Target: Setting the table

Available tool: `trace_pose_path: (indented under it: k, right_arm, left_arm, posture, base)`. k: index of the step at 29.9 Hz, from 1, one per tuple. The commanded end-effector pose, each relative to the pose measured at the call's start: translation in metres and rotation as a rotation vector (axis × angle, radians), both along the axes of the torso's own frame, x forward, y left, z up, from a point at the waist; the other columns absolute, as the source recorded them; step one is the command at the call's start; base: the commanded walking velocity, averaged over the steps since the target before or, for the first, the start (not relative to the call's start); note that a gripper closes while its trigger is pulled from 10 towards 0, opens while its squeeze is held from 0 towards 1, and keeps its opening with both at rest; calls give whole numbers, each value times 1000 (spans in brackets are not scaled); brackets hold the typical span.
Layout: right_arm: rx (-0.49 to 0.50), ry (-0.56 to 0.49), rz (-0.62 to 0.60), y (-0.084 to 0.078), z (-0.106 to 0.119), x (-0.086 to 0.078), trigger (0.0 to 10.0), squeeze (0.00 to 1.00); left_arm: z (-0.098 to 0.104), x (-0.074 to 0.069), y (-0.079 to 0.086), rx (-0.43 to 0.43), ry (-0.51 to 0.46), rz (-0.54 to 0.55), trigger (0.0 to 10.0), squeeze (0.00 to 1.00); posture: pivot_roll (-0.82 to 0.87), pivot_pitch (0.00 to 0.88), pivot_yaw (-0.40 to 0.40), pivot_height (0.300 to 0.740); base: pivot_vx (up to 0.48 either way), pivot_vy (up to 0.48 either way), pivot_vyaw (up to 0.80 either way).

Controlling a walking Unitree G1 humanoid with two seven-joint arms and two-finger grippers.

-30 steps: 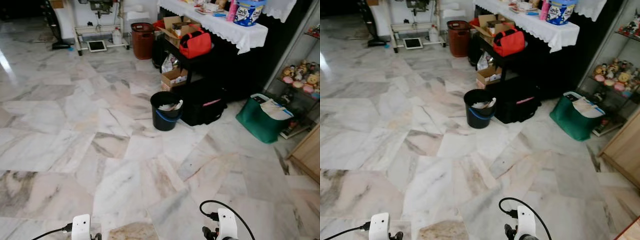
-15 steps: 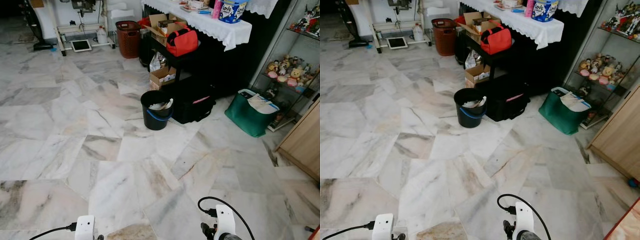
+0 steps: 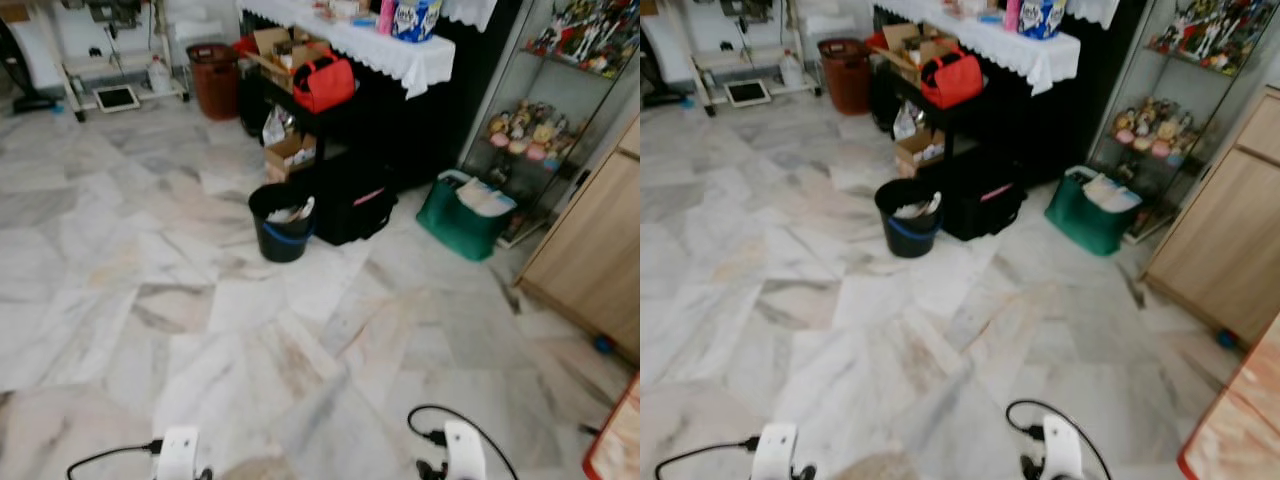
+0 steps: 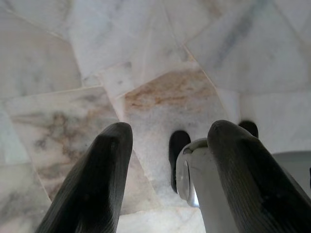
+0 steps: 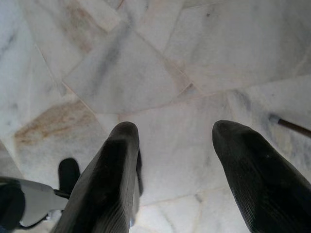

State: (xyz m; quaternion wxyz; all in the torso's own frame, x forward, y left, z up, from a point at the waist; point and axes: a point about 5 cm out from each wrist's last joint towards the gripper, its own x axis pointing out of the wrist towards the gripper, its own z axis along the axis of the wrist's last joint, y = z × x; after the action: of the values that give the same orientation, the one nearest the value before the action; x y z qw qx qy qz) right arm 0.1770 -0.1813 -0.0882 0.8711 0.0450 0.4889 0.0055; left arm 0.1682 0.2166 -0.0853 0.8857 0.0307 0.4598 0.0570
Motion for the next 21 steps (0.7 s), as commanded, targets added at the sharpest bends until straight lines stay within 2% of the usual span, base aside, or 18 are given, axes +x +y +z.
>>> trace_pose_path:
  k: [1, 12, 21]
  right_arm:
    - [-1, 3, 4, 4, -1, -1, 10000, 0]
    - [-8, 8, 12, 8, -1, -1, 10000, 0]
    - [-23, 18, 0, -5, -2, -6, 10000, 0]
  left_arm:
    - [0, 1, -4, -3, 4, -15, 10000, 0]
    - [0, 2, -6, -15, -2, -16, 10000, 0]
    - [0, 3, -6, -17, -7, -23, 10000, 0]
  posture:
    - [115, 0, -73, 740]
    - [116, 0, -80, 740]
    - [111, 0, -74, 740]
  base:
    - [0, 0, -631]
    - [0, 0, -628]
    - [0, 0, -628]
